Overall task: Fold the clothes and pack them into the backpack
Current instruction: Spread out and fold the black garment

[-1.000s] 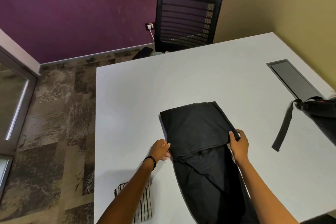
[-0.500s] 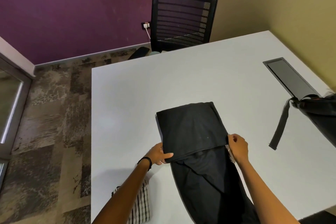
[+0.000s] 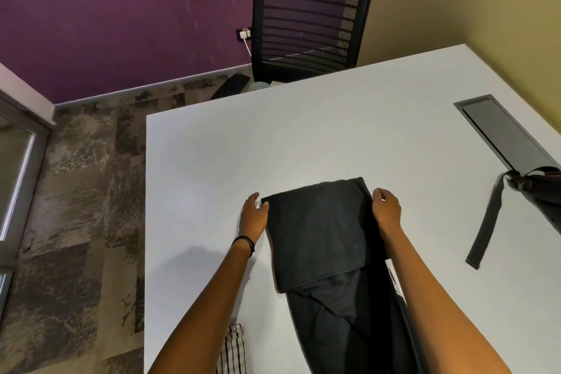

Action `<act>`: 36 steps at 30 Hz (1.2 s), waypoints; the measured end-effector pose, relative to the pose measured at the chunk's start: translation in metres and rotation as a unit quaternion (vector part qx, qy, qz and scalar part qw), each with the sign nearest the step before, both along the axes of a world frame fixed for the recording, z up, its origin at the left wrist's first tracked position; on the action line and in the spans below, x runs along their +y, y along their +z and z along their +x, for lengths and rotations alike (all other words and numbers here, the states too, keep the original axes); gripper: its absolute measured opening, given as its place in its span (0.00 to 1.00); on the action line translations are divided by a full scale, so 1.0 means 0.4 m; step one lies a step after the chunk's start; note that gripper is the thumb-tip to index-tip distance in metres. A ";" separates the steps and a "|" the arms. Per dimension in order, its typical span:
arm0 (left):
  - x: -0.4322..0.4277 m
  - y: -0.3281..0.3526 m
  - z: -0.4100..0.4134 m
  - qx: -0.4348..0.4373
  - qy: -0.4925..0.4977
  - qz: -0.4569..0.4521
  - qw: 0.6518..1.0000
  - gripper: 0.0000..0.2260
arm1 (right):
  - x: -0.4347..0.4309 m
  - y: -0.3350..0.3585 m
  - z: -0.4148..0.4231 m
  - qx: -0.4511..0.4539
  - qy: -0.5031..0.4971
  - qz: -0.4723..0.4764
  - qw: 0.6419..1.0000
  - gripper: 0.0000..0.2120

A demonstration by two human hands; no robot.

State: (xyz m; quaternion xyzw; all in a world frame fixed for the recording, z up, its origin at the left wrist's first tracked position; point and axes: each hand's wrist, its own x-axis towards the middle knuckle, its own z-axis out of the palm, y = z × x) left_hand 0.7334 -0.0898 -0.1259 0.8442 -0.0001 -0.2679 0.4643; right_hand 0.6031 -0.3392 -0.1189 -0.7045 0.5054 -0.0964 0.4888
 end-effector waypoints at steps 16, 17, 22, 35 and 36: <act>0.025 -0.048 0.086 -0.077 -0.074 -0.049 0.993 0.11 | -0.091 -0.030 0.096 -0.057 0.177 0.094 0.978 0.16; 0.023 -0.047 0.087 -0.083 -0.075 -0.042 0.993 0.11 | -0.093 -0.032 0.098 -0.056 0.189 0.088 0.976 0.14; 0.034 -0.042 0.094 -0.128 -0.060 -0.007 0.990 0.12 | -0.104 -0.038 0.099 -0.016 0.106 -0.025 0.994 0.08; -0.010 -0.035 0.042 -0.260 -0.045 0.050 0.963 0.21 | -0.024 -0.022 0.093 -0.022 0.093 -0.182 0.979 0.16; -0.027 -0.031 0.019 -0.311 -0.086 0.055 0.945 0.20 | 0.005 -0.018 0.096 -0.041 0.139 -0.201 0.969 0.16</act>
